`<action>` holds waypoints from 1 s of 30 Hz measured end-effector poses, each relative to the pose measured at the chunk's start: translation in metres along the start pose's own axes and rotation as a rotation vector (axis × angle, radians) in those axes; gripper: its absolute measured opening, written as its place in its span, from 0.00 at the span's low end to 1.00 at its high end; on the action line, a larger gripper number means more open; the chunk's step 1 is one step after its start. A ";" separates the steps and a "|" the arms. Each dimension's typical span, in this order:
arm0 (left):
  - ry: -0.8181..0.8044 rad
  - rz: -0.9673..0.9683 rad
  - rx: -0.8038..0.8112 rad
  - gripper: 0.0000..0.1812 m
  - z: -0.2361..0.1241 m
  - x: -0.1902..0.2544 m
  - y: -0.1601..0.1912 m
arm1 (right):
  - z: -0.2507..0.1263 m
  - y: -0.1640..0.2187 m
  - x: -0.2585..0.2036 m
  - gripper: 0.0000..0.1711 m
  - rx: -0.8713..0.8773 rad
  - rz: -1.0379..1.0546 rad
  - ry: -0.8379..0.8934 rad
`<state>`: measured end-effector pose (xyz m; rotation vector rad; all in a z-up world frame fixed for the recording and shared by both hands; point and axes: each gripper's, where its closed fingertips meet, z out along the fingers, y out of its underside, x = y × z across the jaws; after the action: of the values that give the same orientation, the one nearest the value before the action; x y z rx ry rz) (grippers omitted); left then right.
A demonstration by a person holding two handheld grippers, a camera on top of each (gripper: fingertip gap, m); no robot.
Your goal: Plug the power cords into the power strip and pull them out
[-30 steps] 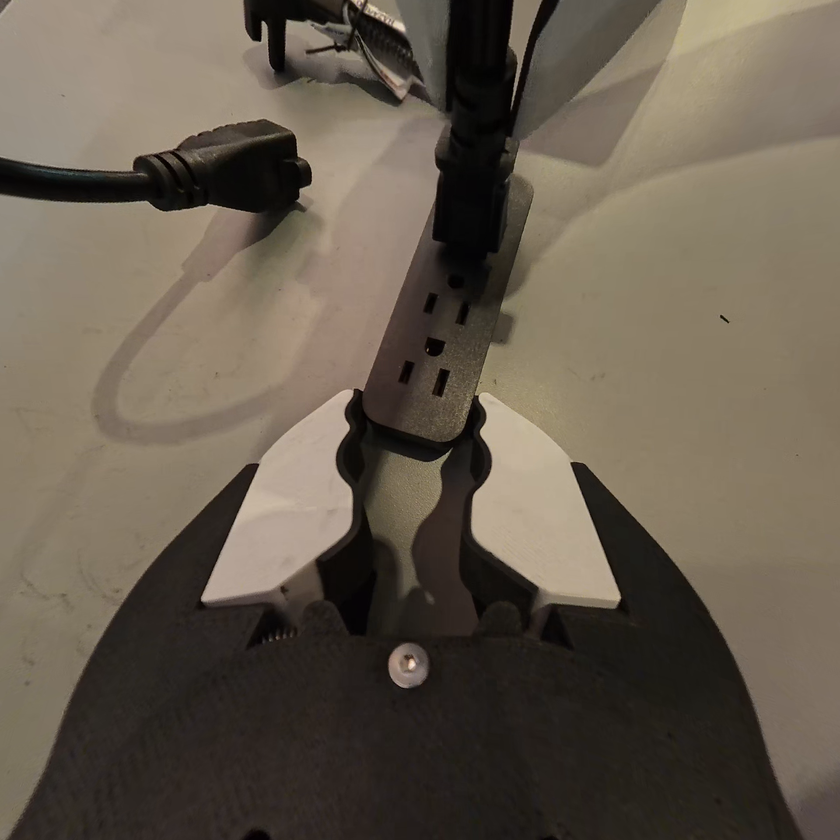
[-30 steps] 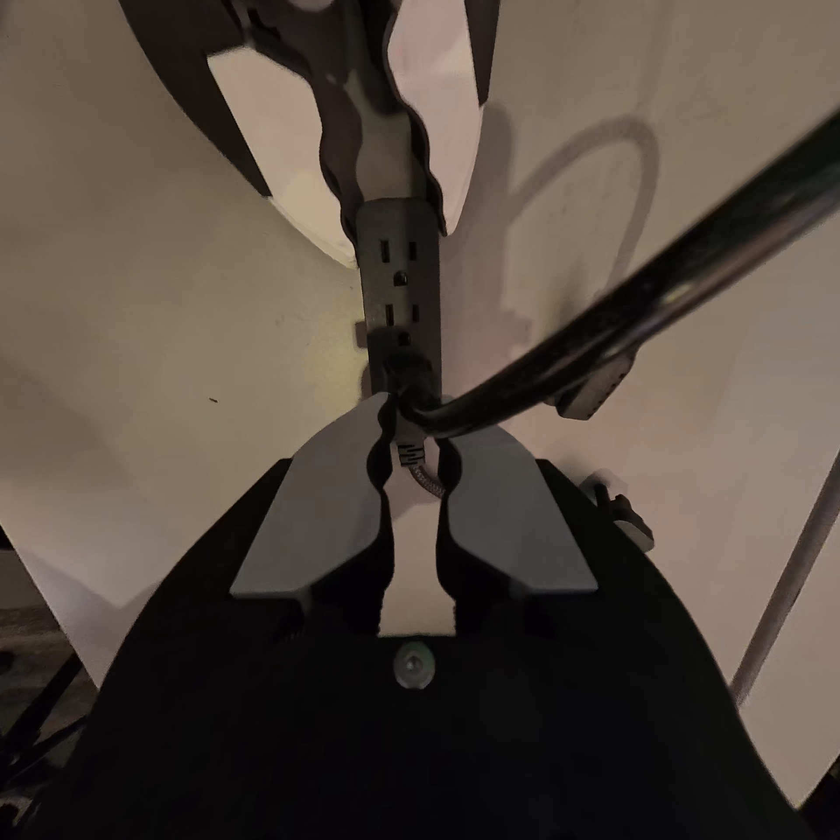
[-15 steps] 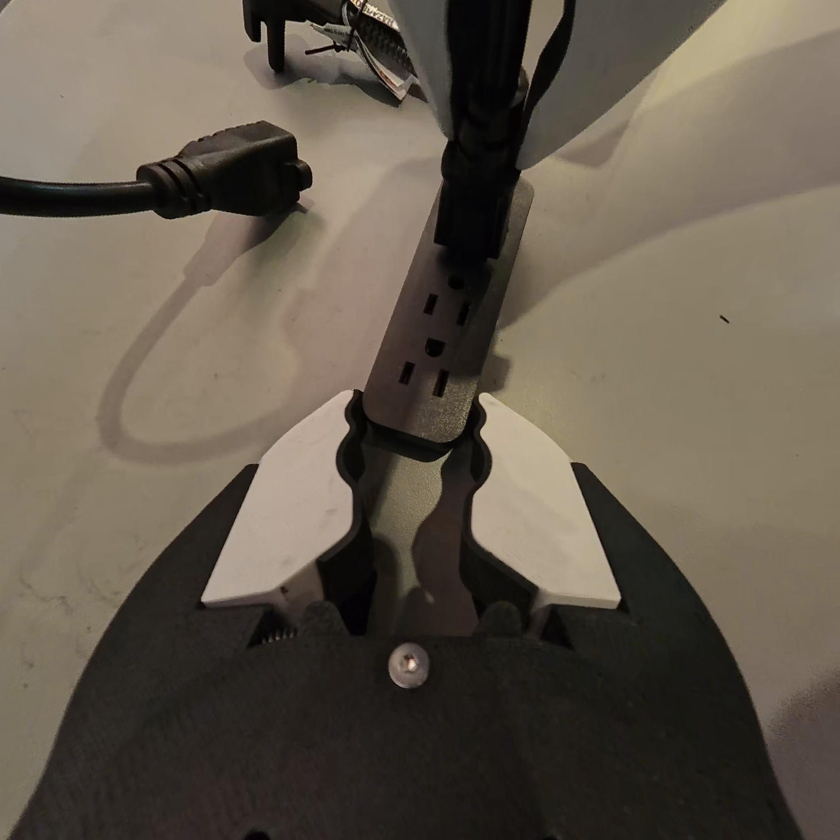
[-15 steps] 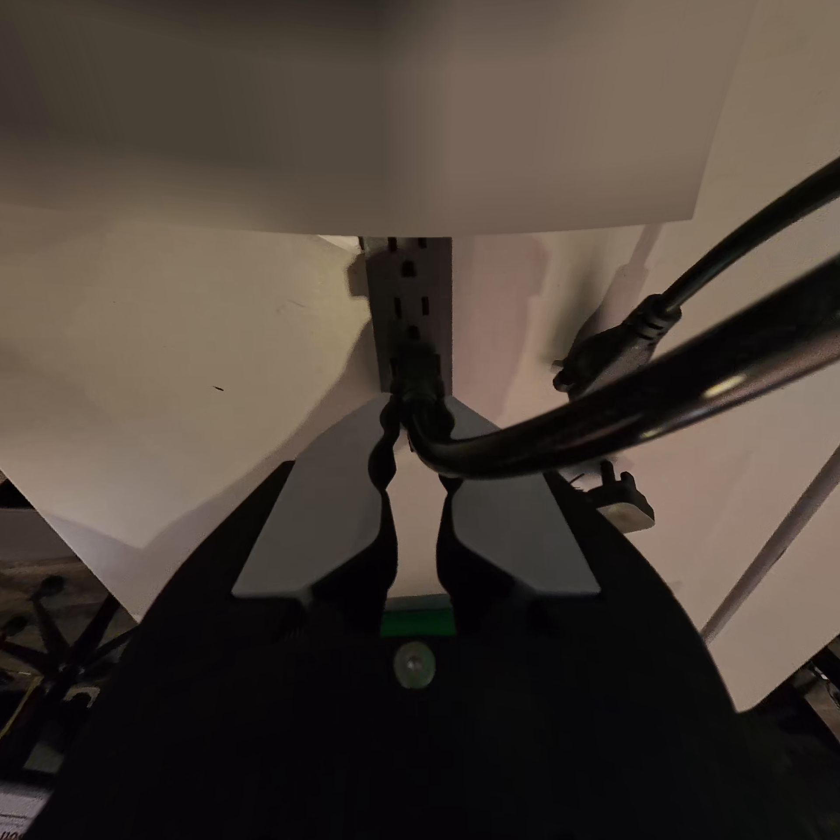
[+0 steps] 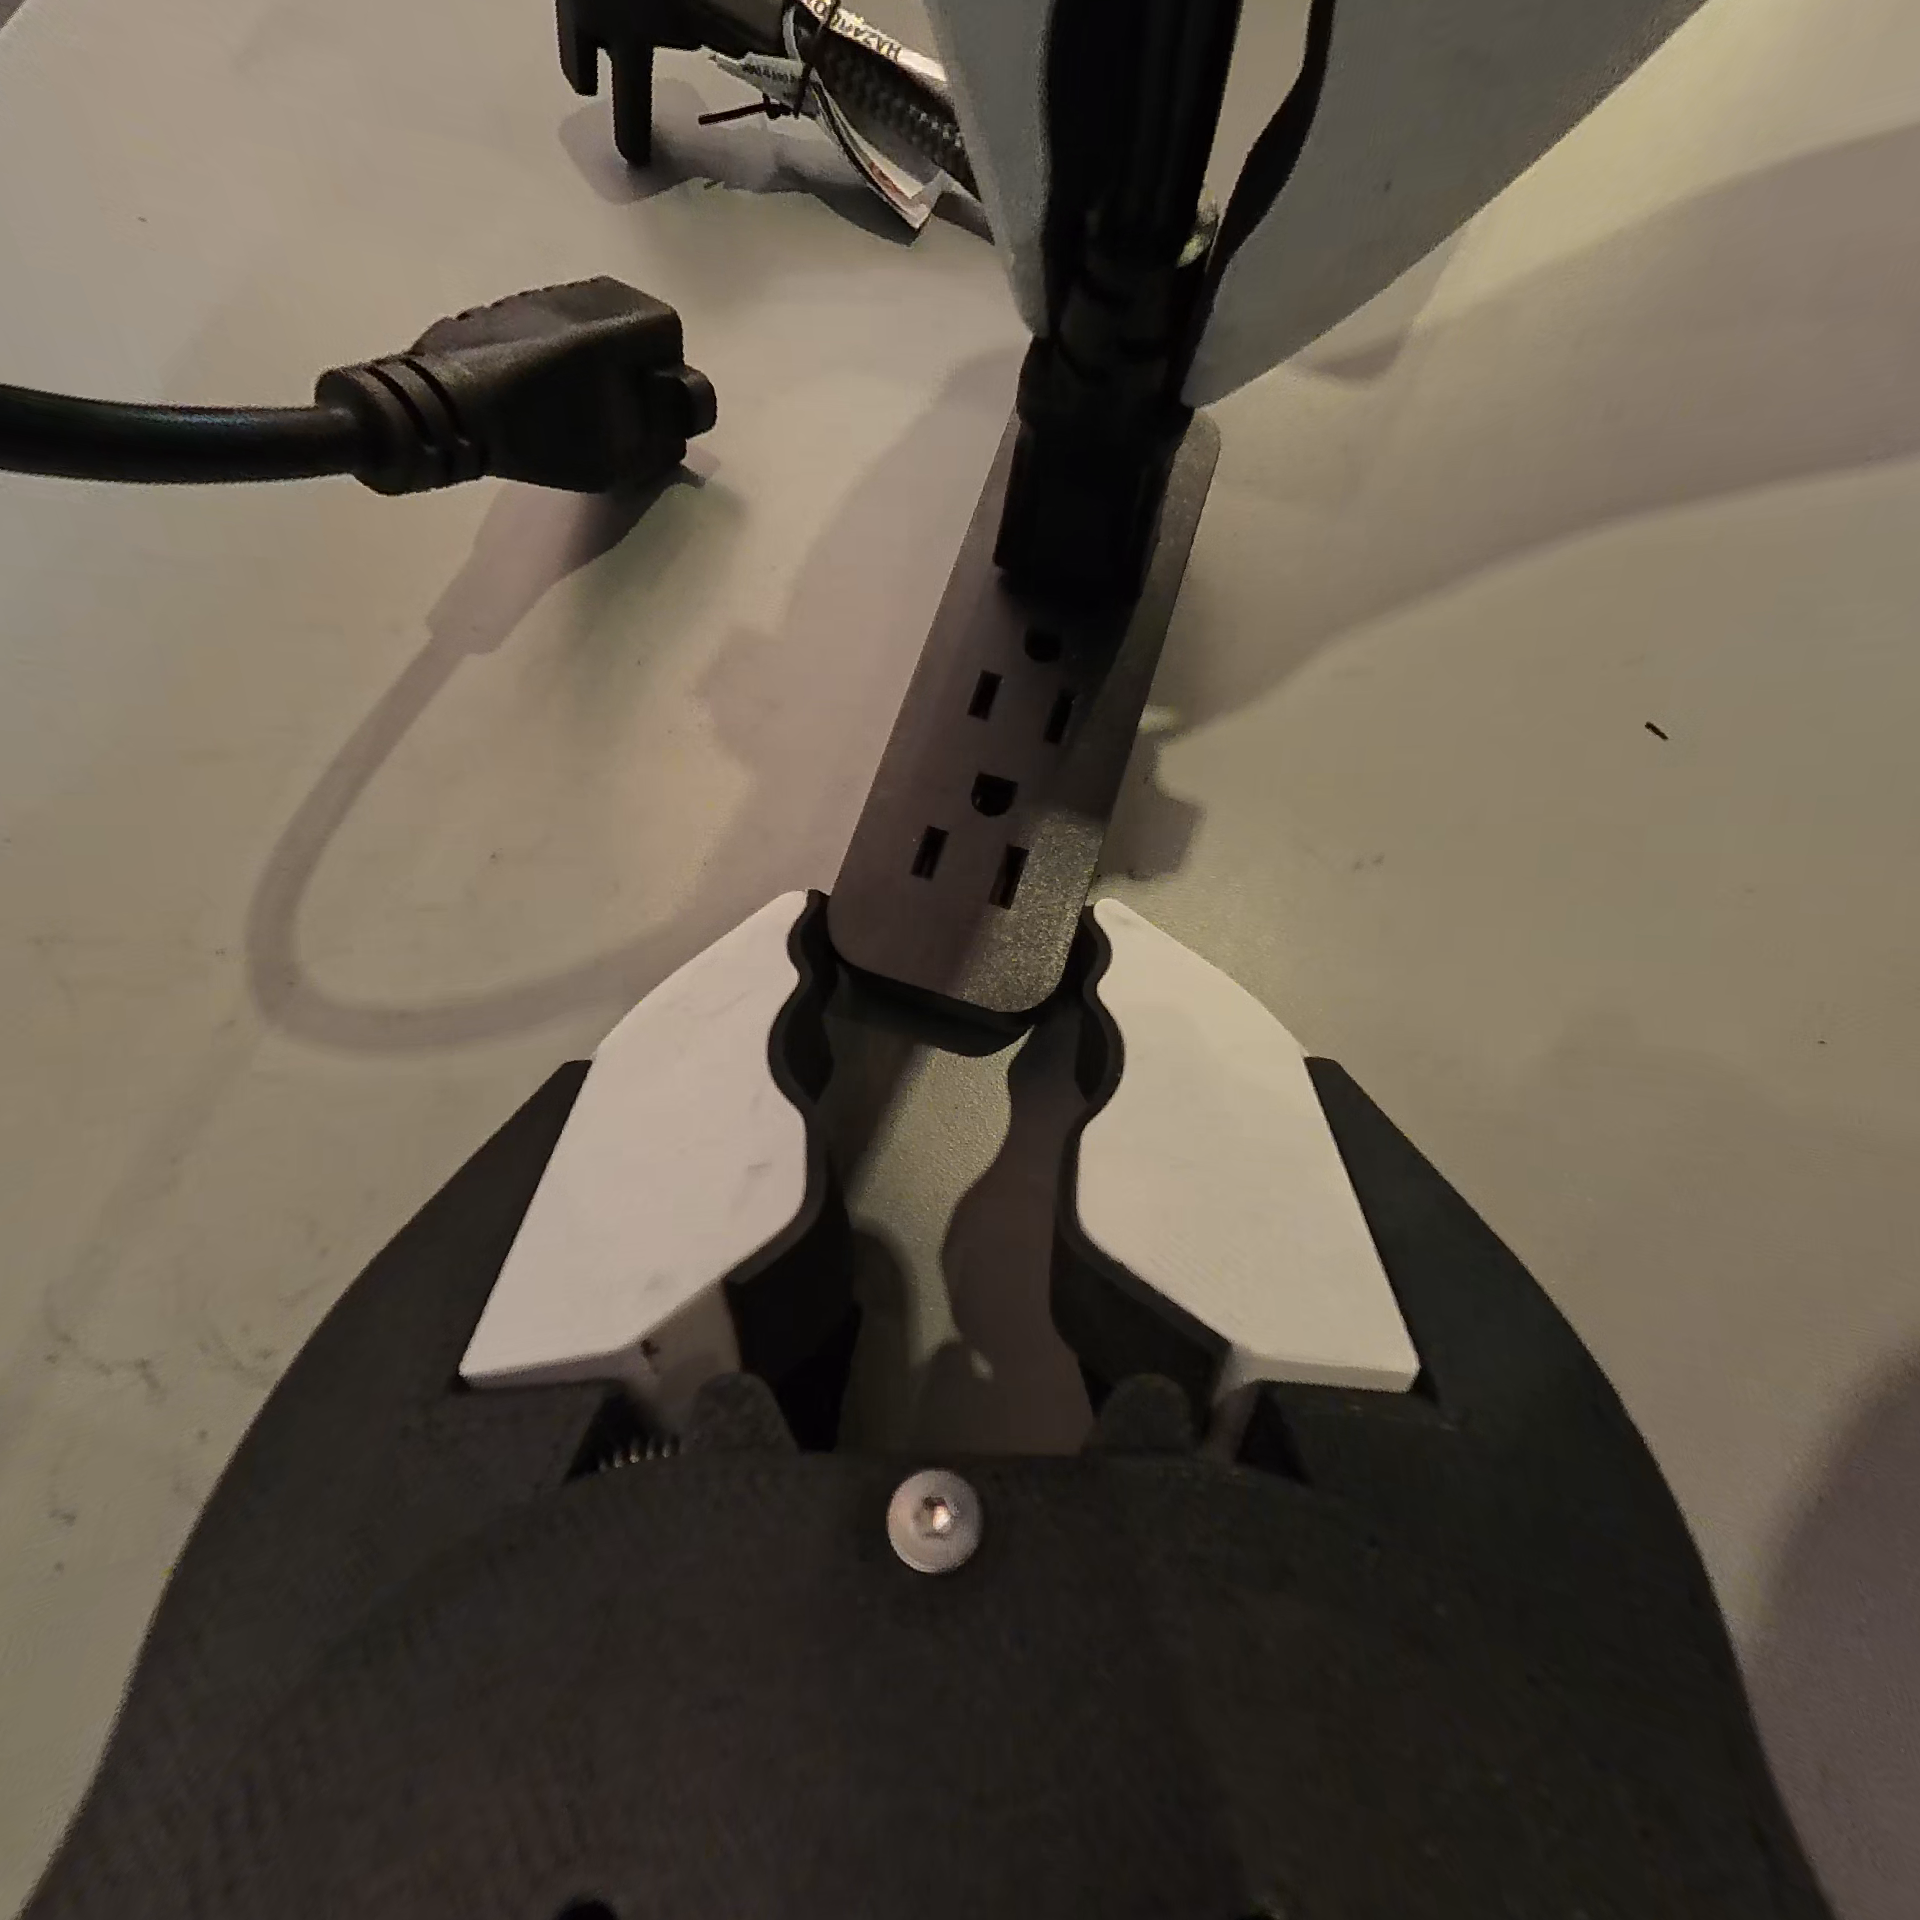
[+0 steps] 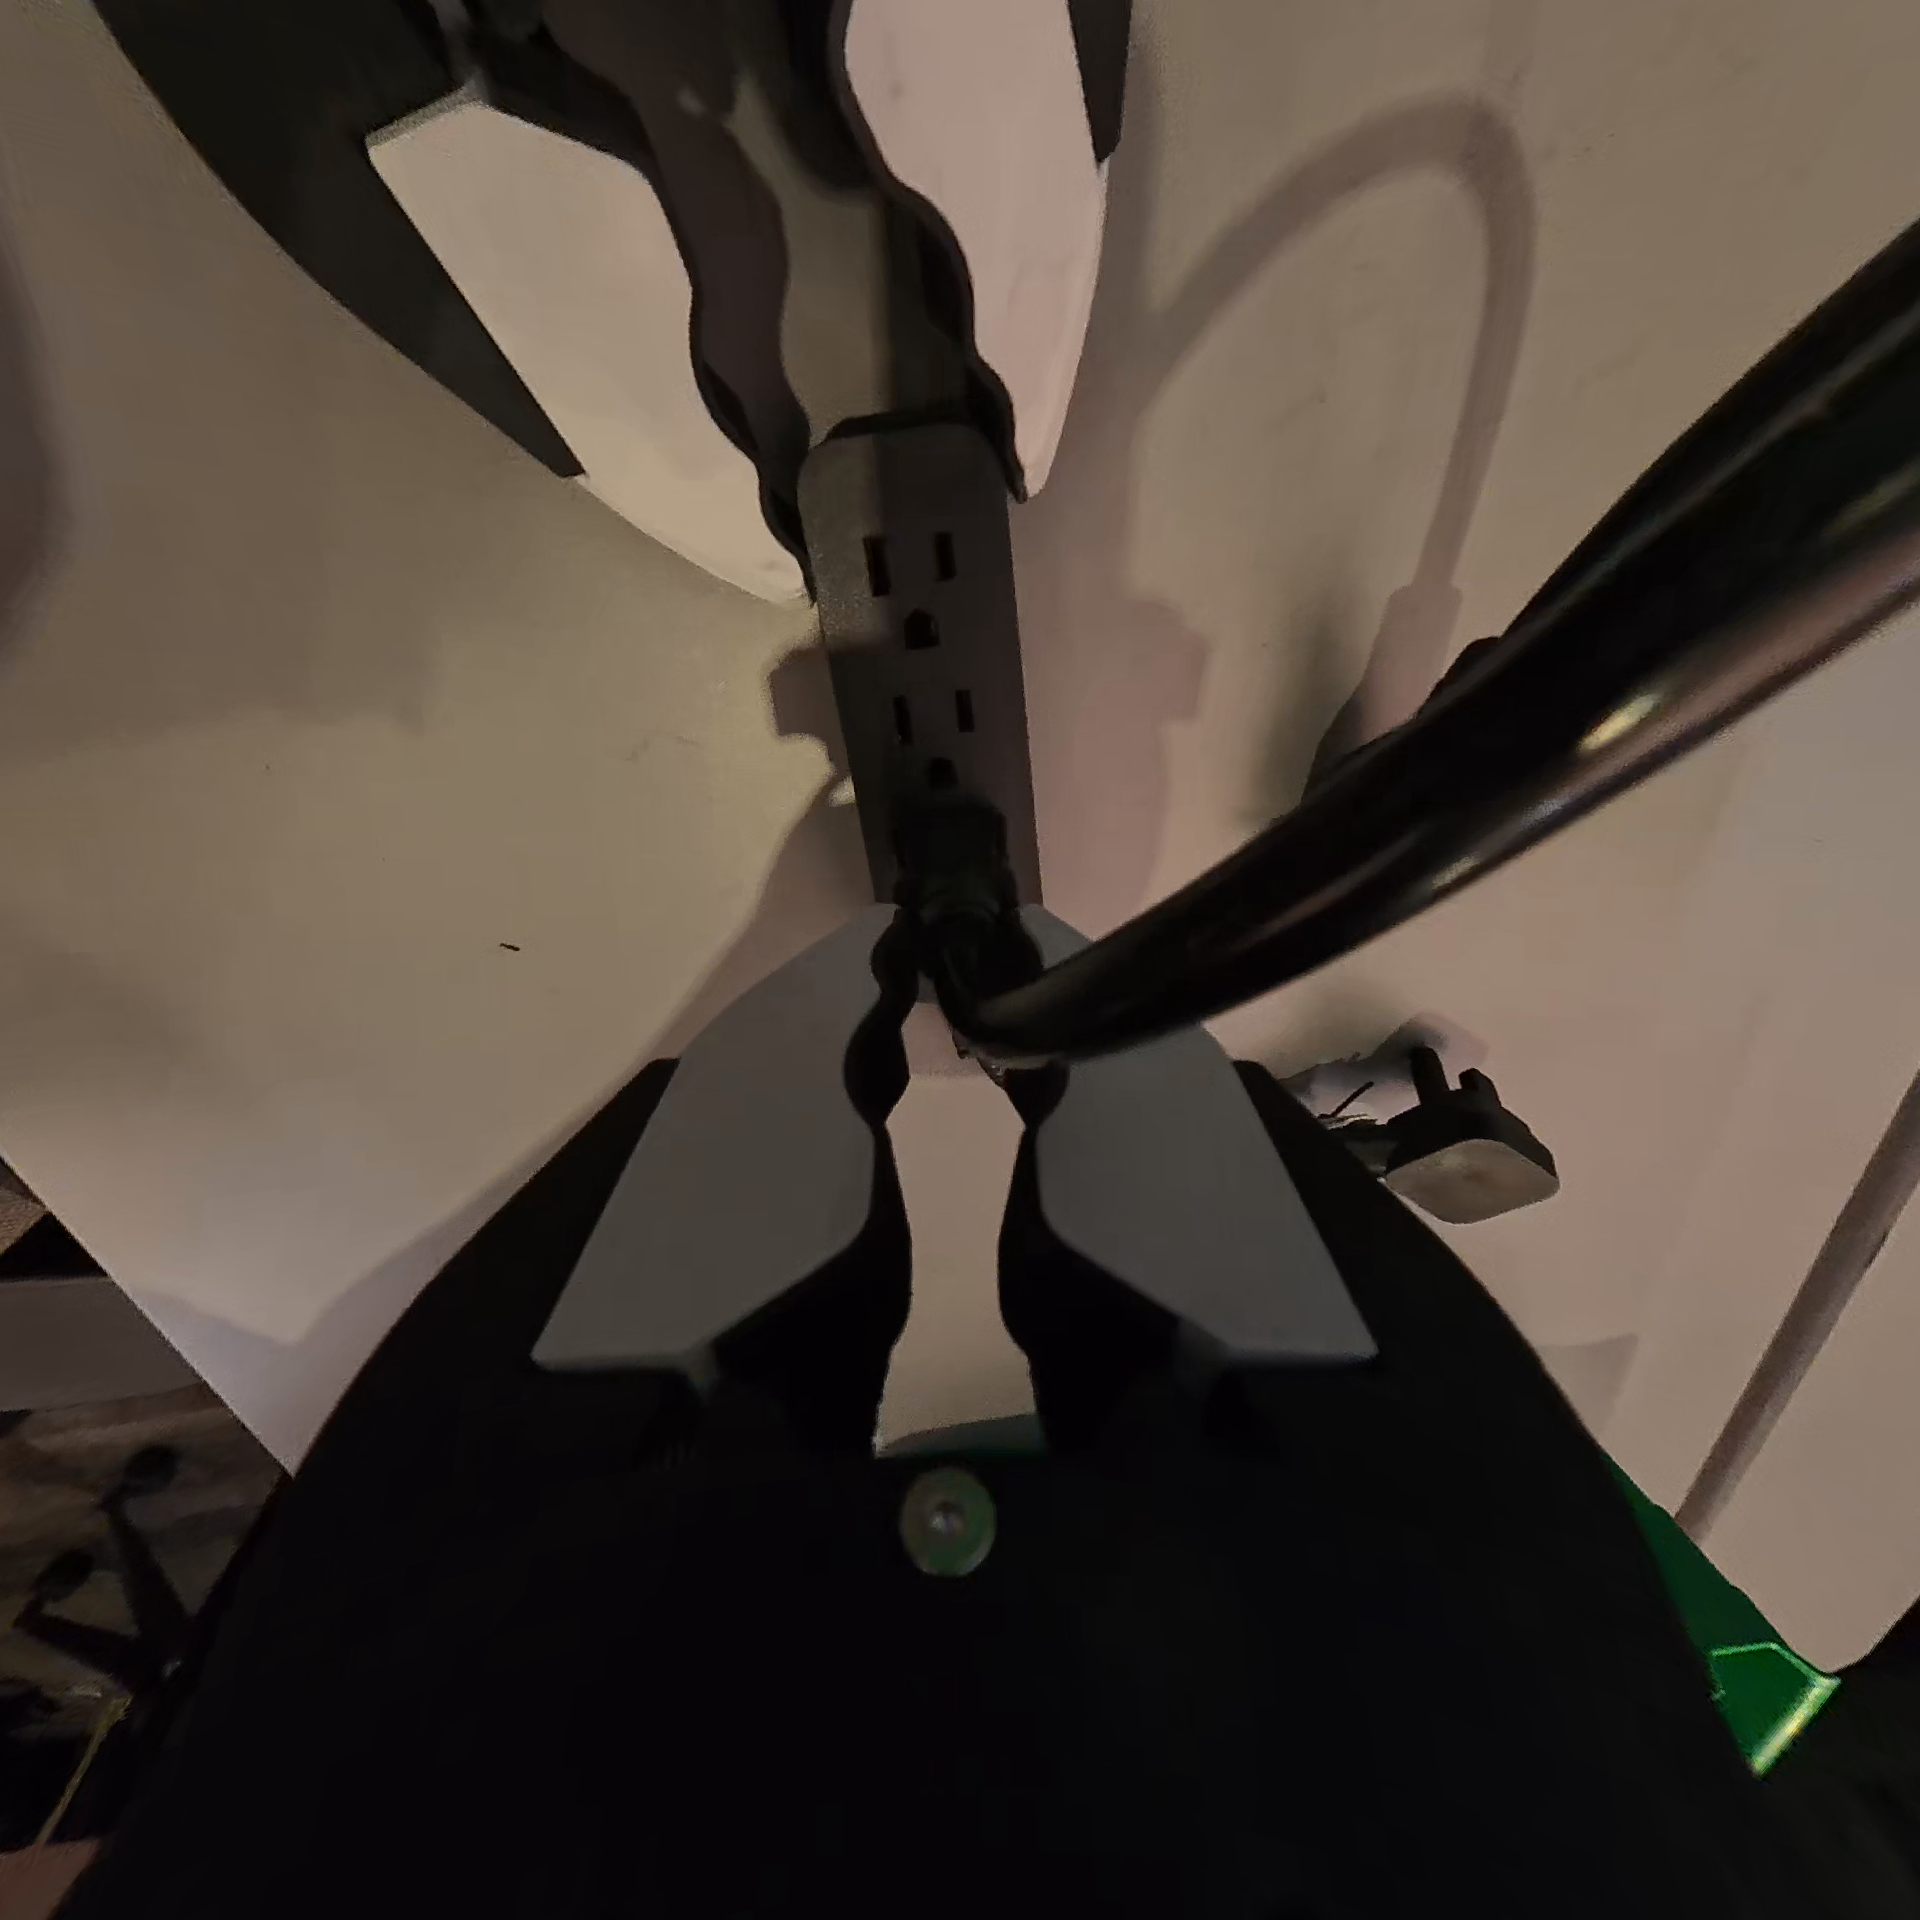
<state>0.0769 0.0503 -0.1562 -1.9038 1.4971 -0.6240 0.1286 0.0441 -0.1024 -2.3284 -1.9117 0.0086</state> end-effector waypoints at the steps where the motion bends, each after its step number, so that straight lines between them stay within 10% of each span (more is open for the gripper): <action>1: 0.000 0.000 0.000 0.24 0.000 0.000 0.000 | 0.000 0.000 0.000 0.09 0.001 0.005 0.001; 14: -0.002 -0.002 -0.001 0.24 0.000 0.000 0.000 | -0.001 0.000 0.000 0.09 0.073 0.031 -0.007; 30: -0.090 0.012 0.131 0.30 -0.027 -0.006 -0.024 | -0.001 0.027 -0.004 0.16 0.615 -0.026 0.103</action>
<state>0.0725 0.0553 -0.1206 -1.7985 1.3767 -0.6075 0.1543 0.0353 -0.1046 -1.8507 -1.5939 0.4044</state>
